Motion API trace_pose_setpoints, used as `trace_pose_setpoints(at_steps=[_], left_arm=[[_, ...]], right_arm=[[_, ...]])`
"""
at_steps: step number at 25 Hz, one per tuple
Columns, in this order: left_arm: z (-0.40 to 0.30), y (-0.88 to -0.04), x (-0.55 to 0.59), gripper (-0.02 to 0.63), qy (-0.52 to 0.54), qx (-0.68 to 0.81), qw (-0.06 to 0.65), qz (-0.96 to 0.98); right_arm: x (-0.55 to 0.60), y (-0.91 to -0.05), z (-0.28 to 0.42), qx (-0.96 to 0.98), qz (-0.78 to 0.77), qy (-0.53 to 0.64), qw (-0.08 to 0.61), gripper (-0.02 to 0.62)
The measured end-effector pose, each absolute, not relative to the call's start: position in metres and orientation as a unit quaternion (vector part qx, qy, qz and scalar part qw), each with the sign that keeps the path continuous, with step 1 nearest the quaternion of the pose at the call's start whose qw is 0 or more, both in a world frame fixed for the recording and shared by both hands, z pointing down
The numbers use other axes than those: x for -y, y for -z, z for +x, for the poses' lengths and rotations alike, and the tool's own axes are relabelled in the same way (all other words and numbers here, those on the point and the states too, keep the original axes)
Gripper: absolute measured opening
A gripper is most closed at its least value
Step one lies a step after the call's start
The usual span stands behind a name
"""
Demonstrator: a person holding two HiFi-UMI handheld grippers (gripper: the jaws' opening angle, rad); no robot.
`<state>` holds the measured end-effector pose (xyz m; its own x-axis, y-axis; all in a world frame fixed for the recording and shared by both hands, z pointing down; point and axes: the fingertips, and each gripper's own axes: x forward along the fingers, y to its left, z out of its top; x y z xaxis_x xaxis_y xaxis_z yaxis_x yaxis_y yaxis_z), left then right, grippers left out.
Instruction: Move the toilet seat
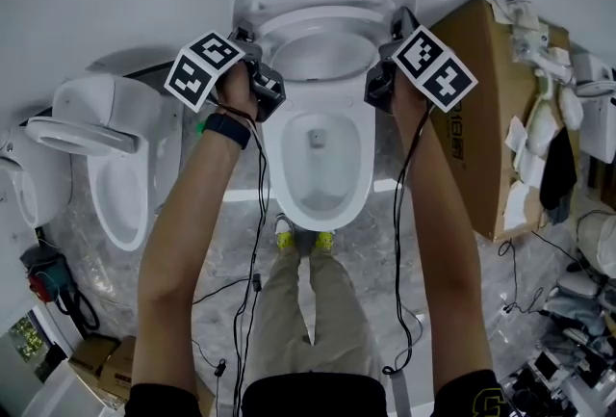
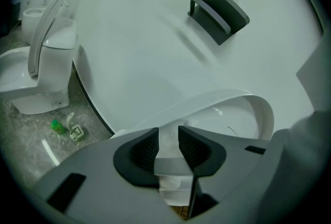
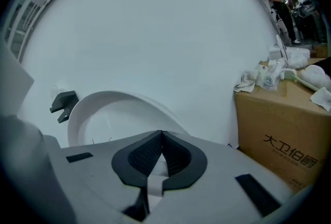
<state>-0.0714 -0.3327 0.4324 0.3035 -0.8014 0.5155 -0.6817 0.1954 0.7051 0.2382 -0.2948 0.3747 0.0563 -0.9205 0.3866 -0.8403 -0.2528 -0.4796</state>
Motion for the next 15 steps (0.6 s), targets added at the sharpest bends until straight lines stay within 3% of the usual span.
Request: trace_pose_setpoints(at_steps=[9,12,15], left_arm=[[-0.074,-0.432,0.333,0.123,0.074,0.589,0.505,0.627],[-0.077,-0.429,0.324,0.056,0.043,0.594,0.488,0.638],[-0.077,-0.416,0.291,0.046,0.02,0.582,0.472,0.662]], right_arm=[[0.3,-0.374,0.236,-0.618,-0.712,0.325,0.066,0.026],[0.291,-0.37,0.237,-0.628,-0.711,0.315,0.049,0.026],[0.255,-0.366,0.232,-0.638,-0.709,0.302,0.012,0.026]])
